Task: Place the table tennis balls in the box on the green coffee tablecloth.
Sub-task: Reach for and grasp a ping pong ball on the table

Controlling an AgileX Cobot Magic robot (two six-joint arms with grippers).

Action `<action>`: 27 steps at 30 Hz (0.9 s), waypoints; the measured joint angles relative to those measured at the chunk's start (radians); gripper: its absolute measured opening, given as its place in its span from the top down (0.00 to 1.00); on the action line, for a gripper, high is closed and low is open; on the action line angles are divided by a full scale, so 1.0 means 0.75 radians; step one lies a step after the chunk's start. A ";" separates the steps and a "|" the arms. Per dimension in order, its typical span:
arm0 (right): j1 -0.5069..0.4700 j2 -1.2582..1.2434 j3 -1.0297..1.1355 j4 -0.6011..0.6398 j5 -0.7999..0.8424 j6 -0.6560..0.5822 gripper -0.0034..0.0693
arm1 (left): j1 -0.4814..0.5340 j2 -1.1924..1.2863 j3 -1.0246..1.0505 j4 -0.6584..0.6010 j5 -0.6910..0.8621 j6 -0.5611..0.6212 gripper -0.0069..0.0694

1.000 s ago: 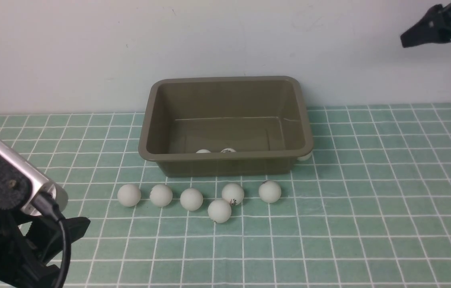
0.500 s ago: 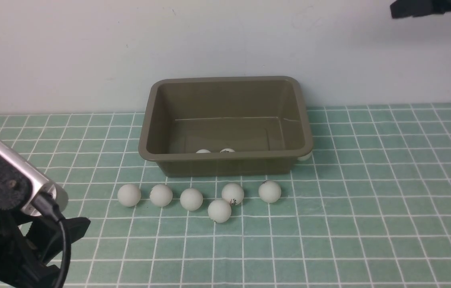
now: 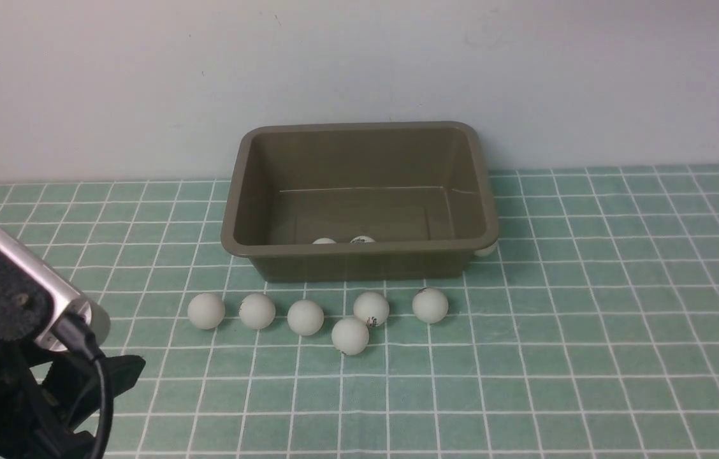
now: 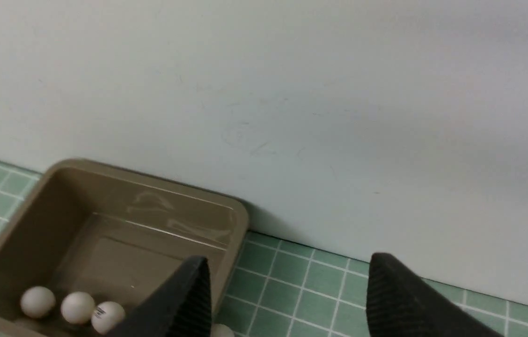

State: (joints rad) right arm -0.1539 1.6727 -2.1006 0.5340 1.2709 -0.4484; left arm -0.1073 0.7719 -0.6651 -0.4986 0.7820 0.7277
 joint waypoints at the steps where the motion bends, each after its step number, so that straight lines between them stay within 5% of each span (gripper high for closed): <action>1: 0.000 -0.013 0.000 0.016 0.003 0.039 0.39 | 0.000 0.000 0.000 0.000 0.000 0.000 0.43; 10: 0.000 -0.080 0.000 0.304 0.008 0.144 0.39 | 0.000 0.000 0.000 0.000 0.003 0.000 0.43; 18: 0.000 -0.236 0.000 0.057 0.012 0.153 0.45 | 0.000 0.000 0.000 0.000 0.045 0.000 0.43; 27: 0.000 -0.373 0.029 0.005 0.016 0.184 0.60 | 0.000 0.000 0.000 0.000 0.045 0.000 0.43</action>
State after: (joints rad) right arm -0.1539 1.3932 -2.0786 0.5379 1.2827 -0.3100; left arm -0.1073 0.7719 -0.6651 -0.4986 0.8156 0.7277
